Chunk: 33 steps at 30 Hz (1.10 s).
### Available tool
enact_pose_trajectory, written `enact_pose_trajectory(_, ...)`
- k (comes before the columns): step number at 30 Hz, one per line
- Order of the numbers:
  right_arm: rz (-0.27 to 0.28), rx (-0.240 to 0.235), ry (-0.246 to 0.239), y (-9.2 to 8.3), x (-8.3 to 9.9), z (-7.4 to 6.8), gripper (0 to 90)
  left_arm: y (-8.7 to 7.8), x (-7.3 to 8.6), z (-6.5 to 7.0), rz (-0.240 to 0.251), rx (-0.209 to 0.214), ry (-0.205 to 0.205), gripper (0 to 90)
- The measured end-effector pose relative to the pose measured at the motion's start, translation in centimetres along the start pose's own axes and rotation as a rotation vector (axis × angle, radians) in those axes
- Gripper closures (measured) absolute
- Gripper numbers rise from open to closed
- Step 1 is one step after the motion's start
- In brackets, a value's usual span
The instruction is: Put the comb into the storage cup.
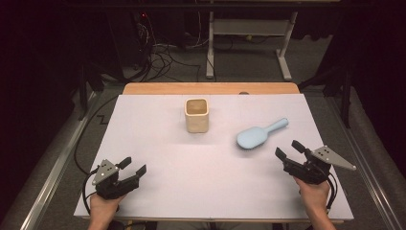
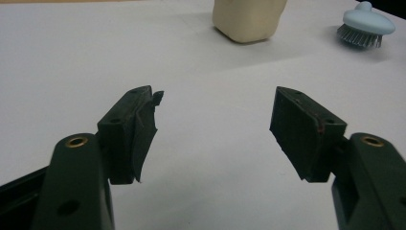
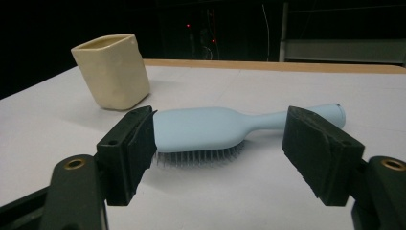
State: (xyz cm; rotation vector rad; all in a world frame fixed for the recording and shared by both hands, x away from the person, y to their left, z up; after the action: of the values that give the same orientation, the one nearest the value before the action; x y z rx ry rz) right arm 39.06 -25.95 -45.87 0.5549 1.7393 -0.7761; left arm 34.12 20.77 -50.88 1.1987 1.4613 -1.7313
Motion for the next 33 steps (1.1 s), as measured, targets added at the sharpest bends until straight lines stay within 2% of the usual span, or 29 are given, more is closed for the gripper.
enact_pose_trajectory(7, -0.008, -0.008, 0.029, 0.6, -0.3, 0.6, 23.7, 0.1, 0.1, -0.1, -0.006, -0.001, -0.003, 33.2)
enact_pose_trajectory(13, -0.021, -0.026, 0.029, 1.1, -0.7, 0.8, 21.4, 0.1, 0.2, -0.3, -0.019, -0.010, -0.011, 33.5)
enact_pose_trajectory(23, -0.040, 0.017, 0.077, 2.0, -1.3, 2.3, 21.9, 0.1, 0.1, -0.3, -0.015, -0.013, -0.014, 33.7)
enact_pose_trajectory(27, -0.053, 0.017, 0.073, 2.3, -1.5, 2.6, 21.2, 0.1, 0.1, -0.3, -0.017, -0.014, -0.011, 33.7)
enact_pose_trajectory(33, -0.091, 0.009, 0.037, 2.8, -1.6, 3.0, 21.4, 0.1, 0.1, -0.4, -0.016, -0.015, -0.013, 33.7)
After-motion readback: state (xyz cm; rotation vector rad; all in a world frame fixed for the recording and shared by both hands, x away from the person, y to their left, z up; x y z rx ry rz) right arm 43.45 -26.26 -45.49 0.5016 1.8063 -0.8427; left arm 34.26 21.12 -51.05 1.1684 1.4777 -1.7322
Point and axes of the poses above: each handheld gripper's, and its own axes: y roughly forward along the jaws, x roughly out of its underside, z roughly to its right, the point moved 10 cm from there along y, roughly forward along the jaws, and after that the axes turned 15 degrees about -x, right-handed, at the moved point
